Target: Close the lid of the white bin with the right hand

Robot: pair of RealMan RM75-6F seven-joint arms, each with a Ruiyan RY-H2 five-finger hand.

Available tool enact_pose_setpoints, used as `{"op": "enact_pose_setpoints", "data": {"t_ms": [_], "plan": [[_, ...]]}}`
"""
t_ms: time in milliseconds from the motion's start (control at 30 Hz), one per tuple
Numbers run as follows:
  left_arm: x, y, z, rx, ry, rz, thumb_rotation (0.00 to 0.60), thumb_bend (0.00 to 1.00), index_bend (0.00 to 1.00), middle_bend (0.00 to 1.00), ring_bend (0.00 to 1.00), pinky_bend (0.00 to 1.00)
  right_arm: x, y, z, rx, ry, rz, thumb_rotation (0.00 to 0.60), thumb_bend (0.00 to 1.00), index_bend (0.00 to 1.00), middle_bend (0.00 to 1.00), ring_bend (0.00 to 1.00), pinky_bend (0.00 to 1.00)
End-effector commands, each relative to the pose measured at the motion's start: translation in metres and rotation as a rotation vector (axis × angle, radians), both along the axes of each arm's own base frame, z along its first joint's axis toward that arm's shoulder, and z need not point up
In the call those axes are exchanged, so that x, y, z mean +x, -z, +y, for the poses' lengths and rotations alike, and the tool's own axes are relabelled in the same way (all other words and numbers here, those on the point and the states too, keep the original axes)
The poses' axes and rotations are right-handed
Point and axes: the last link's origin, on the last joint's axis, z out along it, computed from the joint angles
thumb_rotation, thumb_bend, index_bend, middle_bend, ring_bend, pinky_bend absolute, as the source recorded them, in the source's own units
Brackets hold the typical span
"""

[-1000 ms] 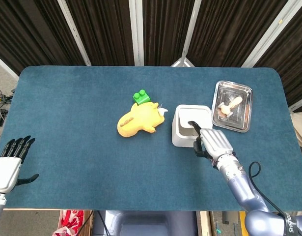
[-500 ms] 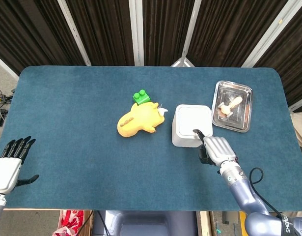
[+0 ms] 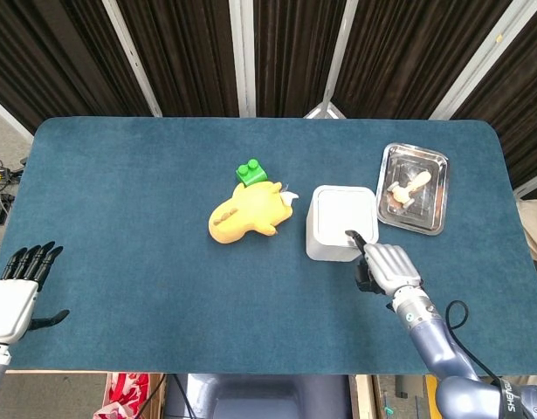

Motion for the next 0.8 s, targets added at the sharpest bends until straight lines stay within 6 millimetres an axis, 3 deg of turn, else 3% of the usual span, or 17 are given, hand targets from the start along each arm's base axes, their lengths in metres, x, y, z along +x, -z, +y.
{"op": "enact_pose_setpoints", "data": {"t_ms": [33,267,367,433,467,500,600,800], "plan": [[0.000,0.000,0.000,0.000,0.001,-0.006,0.600,0.00,0.00,0.00,0.00,0.00,0.006,-0.007,-0.006,-0.043,-0.010,-0.038,0.600,0.69,0.12,0.74,0.79,0.76],[0.000,-0.002,-0.001,0.006,0.002,-0.009,0.600,0.00,0.00,0.00,0.00,0.00,0.018,-0.048,-0.026,-0.263,-0.090,-0.125,0.600,0.69,0.08,0.73,0.76,0.74],[0.000,-0.002,-0.001,0.008,0.004,-0.011,0.600,0.00,0.00,0.00,0.00,0.00,0.010,-0.063,-0.025,-0.320,-0.120,-0.103,0.600,0.61,0.01,0.57,0.57,0.60],[0.000,-0.002,-0.002,0.010,0.009,-0.011,0.600,0.00,0.00,0.00,0.00,0.00,-0.003,-0.068,-0.019,-0.333,-0.126,-0.074,0.600,0.40,0.00,0.28,0.27,0.35],[0.000,-0.002,-0.002,0.012,0.011,-0.011,0.600,0.00,0.00,0.00,0.00,0.00,-0.013,-0.069,-0.013,-0.330,-0.121,-0.049,0.600,0.34,0.00,0.18,0.17,0.25],[0.000,-0.003,-0.002,0.015,0.013,-0.008,0.600,0.00,0.00,0.00,0.00,0.00,-0.039,-0.070,0.000,-0.309,-0.077,0.037,0.600,0.27,0.00,0.05,0.04,0.11],[0.000,-0.003,-0.003,0.020,0.016,0.002,0.600,0.00,0.00,0.00,0.00,0.00,-0.070,-0.071,0.022,-0.329,-0.083,0.099,0.600,0.23,0.00,0.00,0.00,0.00],[0.000,-0.003,-0.005,0.029,0.028,0.013,0.600,0.00,0.00,0.00,0.00,0.00,-0.118,-0.063,0.066,-0.396,-0.161,0.160,0.600,0.22,0.00,0.00,0.00,0.00]]}}
